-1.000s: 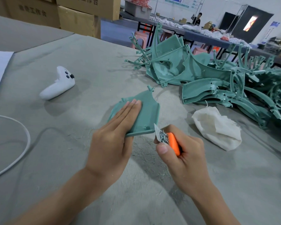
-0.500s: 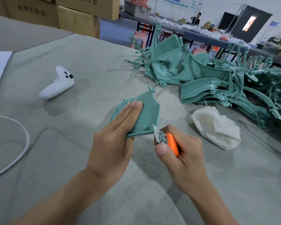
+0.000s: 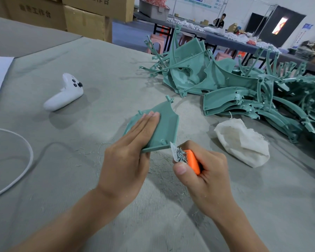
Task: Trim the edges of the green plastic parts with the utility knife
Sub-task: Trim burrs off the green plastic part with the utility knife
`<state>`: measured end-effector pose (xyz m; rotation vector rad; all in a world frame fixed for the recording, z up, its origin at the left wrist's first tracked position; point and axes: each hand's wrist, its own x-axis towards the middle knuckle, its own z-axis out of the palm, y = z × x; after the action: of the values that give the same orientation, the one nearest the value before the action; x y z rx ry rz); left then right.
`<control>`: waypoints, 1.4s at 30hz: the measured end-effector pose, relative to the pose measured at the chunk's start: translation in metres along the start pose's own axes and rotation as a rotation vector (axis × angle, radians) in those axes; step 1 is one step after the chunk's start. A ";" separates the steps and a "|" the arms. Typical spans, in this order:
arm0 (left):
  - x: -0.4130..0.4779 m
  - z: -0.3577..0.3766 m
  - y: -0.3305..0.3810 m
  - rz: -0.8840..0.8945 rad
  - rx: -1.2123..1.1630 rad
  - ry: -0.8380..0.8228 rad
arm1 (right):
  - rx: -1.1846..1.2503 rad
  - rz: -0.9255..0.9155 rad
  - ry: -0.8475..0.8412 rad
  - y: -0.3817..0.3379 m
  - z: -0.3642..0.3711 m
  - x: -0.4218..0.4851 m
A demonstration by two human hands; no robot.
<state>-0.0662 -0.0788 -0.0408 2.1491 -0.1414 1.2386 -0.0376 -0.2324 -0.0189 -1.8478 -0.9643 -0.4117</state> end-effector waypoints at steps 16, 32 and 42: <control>0.000 0.001 0.004 -0.034 0.014 0.012 | -0.056 -0.011 0.101 -0.002 0.008 0.002; 0.000 0.006 0.002 -0.034 0.069 0.011 | -0.124 0.062 0.263 0.011 -0.004 0.005; 0.002 0.002 0.004 -0.071 0.043 0.019 | -0.080 -0.056 0.086 0.002 0.002 0.003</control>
<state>-0.0647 -0.0828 -0.0378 2.1592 -0.0304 1.2318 -0.0345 -0.2299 -0.0189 -1.8618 -0.9545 -0.5670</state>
